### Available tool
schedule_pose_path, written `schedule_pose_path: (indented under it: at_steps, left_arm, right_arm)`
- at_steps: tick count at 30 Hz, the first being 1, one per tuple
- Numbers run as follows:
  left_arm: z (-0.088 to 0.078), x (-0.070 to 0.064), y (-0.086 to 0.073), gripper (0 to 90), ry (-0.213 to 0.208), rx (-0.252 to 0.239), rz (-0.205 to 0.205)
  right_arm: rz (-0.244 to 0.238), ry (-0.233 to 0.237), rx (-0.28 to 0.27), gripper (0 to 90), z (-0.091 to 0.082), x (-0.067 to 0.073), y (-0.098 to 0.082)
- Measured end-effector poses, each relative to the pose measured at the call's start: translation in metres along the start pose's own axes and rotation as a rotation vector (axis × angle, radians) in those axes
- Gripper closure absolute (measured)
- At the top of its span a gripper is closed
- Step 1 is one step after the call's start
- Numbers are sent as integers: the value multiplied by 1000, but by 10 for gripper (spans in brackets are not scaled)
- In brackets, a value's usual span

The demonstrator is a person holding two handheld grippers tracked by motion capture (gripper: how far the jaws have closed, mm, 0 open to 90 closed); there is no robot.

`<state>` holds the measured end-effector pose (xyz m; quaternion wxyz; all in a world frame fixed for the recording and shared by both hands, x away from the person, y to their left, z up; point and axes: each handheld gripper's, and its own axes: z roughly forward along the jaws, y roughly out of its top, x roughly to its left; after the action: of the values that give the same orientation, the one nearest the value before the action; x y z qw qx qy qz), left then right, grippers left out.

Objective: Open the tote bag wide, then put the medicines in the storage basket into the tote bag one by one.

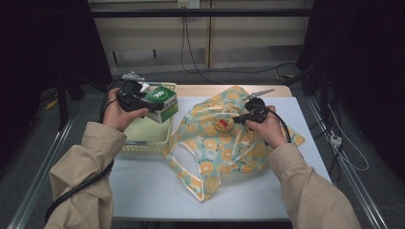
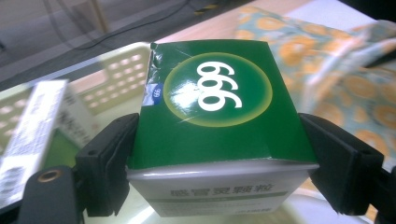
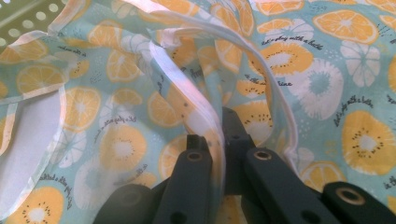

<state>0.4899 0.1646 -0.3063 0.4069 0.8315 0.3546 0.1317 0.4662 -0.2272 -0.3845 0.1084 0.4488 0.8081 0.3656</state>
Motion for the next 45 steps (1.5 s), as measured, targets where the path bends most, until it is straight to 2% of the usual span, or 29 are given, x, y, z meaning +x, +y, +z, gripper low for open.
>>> schedule_pose_path:
  at_steps: [5, 11, 14, 18, 22, 30, 35, 42, 43, 45]
  left_arm:
    - [1, -25, 5, 164, -62, 4, 61]
    - [9, -49, 6, 165, -131, 13, 86]
    - [16, -58, 5, 165, -145, 31, 112]
    - [25, -71, 3, 165, -182, 33, 121]
    - [36, -83, -1, 164, -196, 39, 148]
    - [57, -98, -9, 164, -217, 54, 167]
    - [71, -107, -14, 164, -229, 81, 184]
    - [101, -125, -22, 164, -235, 99, 201]
    - [106, -127, -22, 164, -255, 99, 204]
    - [114, -135, -22, 164, -260, 102, 212]
  right_arm:
    - [-2, 2, 1, 900, 2, 3, 0]
    - [-9, 4, -1, 900, 5, 4, 1]
    - [-4, 6, 1, 900, 5, 5, 0]
    - [-8, 4, 1, 900, 5, 6, 0]
    - [-12, 4, -2, 900, 3, 6, 1]
    - [-14, 1, -8, 900, -3, 5, 1]
    - [-20, 0, -9, 900, -3, 6, 1]
    - [-16, 2, -15, 900, -6, 6, 2]
    - [-17, 1, -17, 900, -7, 5, 2]
    - [-15, 1, -19, 900, -8, 4, 3]
